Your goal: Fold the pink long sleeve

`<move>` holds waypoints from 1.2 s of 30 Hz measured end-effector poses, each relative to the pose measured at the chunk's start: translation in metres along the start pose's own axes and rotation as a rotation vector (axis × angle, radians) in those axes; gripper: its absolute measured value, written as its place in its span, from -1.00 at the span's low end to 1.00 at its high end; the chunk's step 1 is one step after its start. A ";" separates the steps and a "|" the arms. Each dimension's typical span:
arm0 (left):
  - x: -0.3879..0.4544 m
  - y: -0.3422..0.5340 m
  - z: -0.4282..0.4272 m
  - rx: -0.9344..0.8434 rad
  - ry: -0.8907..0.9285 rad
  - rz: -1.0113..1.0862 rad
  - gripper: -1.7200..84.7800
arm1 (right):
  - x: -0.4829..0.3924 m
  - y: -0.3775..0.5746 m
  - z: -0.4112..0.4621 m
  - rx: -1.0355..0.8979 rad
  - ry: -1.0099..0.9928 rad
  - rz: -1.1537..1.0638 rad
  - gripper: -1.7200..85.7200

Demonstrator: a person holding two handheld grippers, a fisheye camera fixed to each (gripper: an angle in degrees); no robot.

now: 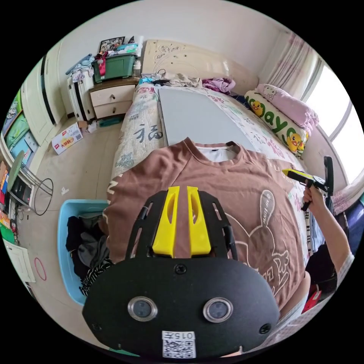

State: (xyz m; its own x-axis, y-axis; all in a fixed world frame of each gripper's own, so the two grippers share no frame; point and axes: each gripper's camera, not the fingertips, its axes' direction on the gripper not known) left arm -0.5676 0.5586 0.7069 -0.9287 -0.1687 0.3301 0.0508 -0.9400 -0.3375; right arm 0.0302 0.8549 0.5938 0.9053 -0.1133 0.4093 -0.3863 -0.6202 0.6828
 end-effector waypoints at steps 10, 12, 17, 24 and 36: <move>-0.004 -0.050 0.079 -0.062 -0.103 -0.020 -0.98 | 0.015 -0.050 0.077 -0.085 0.271 0.063 -0.97; -0.007 -0.050 0.091 -0.098 -0.141 -0.024 -0.98 | 0.016 -0.054 0.079 -0.070 0.375 0.029 -0.97; 0.001 -0.037 0.071 -0.036 -0.167 -0.040 -0.97 | 0.020 -0.056 0.052 -0.110 0.347 0.061 -0.97; 0.007 0.122 -0.102 0.125 0.090 0.107 -0.89 | 0.006 0.114 -0.134 0.120 0.058 -0.082 -0.94; -0.003 0.429 -0.244 -0.134 0.143 -0.406 -0.72 | 0.061 0.404 -0.291 -0.111 -0.106 0.475 -0.65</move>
State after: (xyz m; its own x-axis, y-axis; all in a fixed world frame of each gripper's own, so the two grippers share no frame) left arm -0.6329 0.2285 0.3462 -0.9054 0.2575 0.3376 -0.3677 -0.8733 -0.3198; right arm -0.1221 0.8234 1.0707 0.6354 -0.4451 0.6310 -0.7717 -0.3955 0.4980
